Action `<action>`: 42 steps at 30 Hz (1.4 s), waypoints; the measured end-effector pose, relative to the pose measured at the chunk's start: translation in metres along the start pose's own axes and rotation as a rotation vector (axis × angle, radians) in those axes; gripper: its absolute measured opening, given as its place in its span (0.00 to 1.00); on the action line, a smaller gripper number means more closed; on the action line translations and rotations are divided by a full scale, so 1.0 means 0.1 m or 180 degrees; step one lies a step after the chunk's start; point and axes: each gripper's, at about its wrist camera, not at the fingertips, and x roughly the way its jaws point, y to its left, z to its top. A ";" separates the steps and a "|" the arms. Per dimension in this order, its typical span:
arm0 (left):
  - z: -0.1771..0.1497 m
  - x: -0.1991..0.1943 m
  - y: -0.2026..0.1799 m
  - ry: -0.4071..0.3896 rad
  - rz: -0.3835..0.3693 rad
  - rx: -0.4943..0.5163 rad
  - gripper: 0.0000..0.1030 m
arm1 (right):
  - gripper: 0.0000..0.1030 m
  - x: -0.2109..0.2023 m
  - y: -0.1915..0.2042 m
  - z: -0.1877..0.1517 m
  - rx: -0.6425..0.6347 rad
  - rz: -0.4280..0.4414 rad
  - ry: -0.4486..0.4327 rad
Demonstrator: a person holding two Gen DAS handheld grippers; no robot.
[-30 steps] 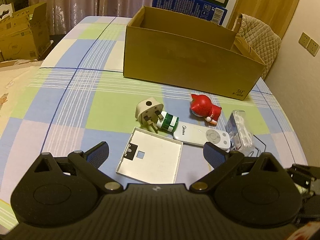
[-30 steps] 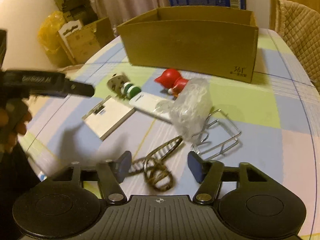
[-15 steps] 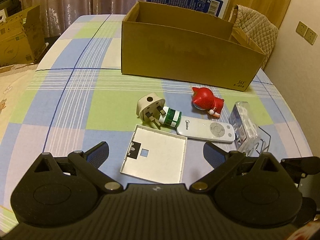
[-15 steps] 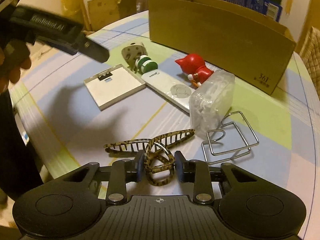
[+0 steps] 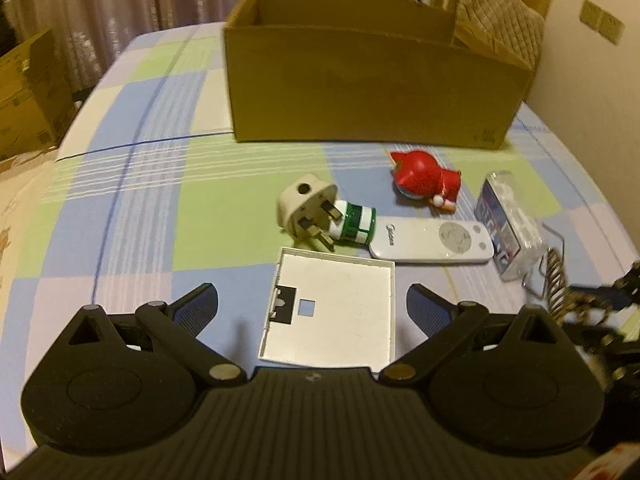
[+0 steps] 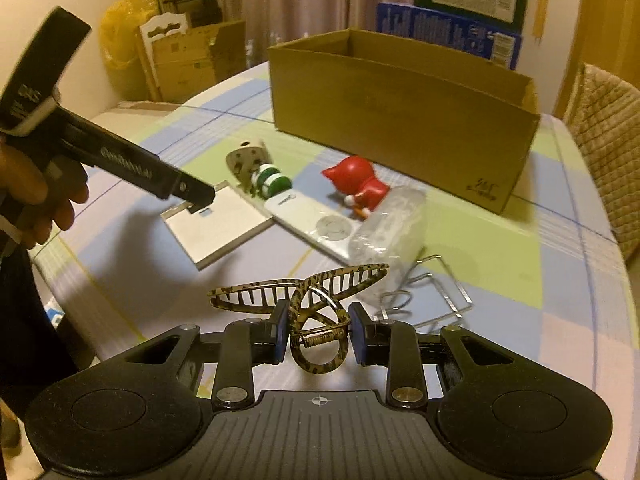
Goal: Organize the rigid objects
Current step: 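Grasp the white square plate edge with left gripper while right gripper holds the clip, then carry the white plate and the hair clip over the box with both grippers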
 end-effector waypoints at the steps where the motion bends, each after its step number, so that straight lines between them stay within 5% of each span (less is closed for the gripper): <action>1: 0.00 0.04 -0.01 0.0029 -0.0034 0.0040 0.96 | 0.27 -0.01 -0.02 0.00 0.0037 -0.0008 0.0014; 11: -0.03 0.45 -0.10 0.0257 -0.0106 0.0287 0.95 | 0.27 -0.04 -0.14 -0.09 0.0347 -0.0211 0.0117; 21: -0.05 0.46 -0.12 0.0185 -0.0022 0.0321 0.82 | 0.27 -0.05 -0.23 -0.11 0.0457 -0.0296 0.0104; 42: 0.28 -0.41 -0.34 -0.0199 0.0017 0.0047 0.82 | 0.27 -0.45 -0.36 0.20 0.0673 -0.0458 -0.0259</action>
